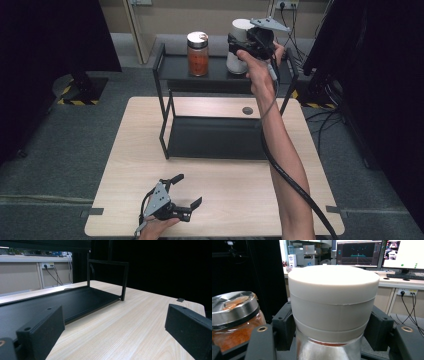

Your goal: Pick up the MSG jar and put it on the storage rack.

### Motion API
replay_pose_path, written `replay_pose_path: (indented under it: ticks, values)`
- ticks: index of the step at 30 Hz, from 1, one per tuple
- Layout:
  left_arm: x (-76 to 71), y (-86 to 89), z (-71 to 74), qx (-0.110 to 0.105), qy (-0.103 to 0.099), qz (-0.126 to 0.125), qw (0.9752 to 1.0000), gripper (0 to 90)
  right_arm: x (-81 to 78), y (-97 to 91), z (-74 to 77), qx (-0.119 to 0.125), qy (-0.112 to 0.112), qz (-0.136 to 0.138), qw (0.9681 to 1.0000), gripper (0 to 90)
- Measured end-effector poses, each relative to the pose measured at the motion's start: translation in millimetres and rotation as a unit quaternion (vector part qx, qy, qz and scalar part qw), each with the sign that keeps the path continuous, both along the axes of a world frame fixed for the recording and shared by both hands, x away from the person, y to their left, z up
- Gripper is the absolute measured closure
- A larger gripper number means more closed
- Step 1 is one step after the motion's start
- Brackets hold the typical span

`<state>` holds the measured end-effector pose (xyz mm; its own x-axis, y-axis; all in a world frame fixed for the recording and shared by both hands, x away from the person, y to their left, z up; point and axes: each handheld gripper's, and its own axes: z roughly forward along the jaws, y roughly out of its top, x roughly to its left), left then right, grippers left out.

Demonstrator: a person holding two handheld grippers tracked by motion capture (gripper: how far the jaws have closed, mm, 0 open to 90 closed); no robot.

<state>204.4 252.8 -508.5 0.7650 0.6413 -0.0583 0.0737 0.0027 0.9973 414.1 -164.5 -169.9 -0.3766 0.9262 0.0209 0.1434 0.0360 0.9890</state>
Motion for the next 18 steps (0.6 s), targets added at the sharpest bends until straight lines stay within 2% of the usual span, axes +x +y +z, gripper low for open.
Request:
replay_pose_path:
  ticks: [7, 12, 16, 18]
  values:
    - [-0.2, 0.6, 0.0, 0.0, -0.001, 0.001, 1.0, 1.9, 2.4, 1.9, -5.1, 0.003, -0.004, -0.001, 1.0, 35.3]
    - [-0.5, 0.2, 0.1, -0.001, -0.002, 0.0, 1.0, 1.9, 0.5, 3.8, -7.3, -0.011, -0.012, 0.001, 0.9999, 35.2]
    - [-0.9, 0.4, 0.1, -0.001, -0.003, 0.001, 1.0, 1.9, -0.5, 4.0, -9.7, -0.011, -0.016, 0.001, 0.9998, 35.0]
    - [-0.5, 0.6, -0.1, -0.001, -0.002, 0.001, 1.0, 1.9, -0.8, 4.0, -10.1, -0.011, -0.015, 0.002, 0.9998, 31.4]
